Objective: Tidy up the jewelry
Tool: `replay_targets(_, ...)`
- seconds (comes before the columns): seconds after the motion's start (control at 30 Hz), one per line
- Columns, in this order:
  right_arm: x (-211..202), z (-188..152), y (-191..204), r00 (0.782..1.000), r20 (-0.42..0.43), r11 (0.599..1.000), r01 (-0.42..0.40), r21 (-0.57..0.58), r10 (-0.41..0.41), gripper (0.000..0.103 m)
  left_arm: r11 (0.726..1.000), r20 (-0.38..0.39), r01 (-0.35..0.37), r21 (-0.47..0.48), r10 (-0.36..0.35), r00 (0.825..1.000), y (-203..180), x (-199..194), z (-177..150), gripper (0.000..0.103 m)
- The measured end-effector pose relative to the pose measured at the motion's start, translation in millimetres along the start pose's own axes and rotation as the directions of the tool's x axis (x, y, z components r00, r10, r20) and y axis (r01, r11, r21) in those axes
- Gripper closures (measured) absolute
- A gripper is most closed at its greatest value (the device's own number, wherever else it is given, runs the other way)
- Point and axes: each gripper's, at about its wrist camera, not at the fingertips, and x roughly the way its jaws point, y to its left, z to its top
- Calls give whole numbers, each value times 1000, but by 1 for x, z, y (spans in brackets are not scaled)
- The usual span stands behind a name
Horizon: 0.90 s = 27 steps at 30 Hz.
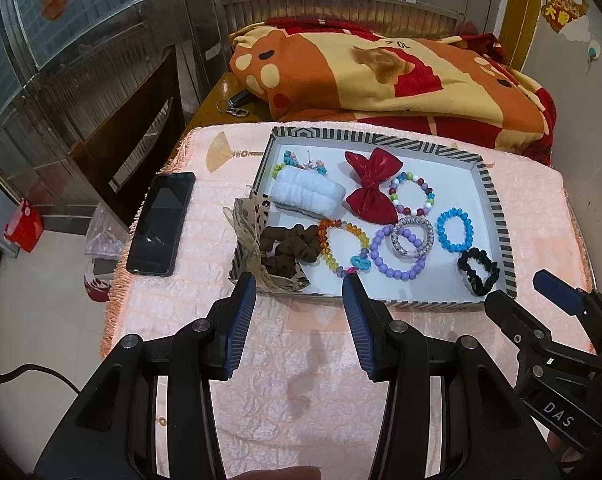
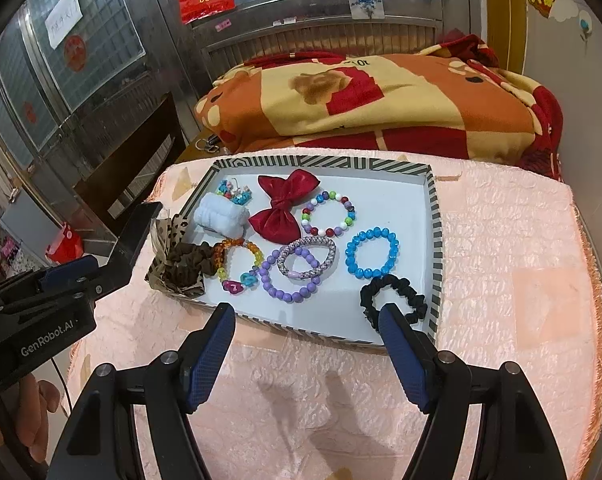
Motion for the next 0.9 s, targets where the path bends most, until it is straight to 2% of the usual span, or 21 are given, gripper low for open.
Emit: replay_targets(0.9,4,-2,-8,1000,-22,1000,1,9,-1,30,1000,-18,-5,12,5,1000,-12,7,0,59)
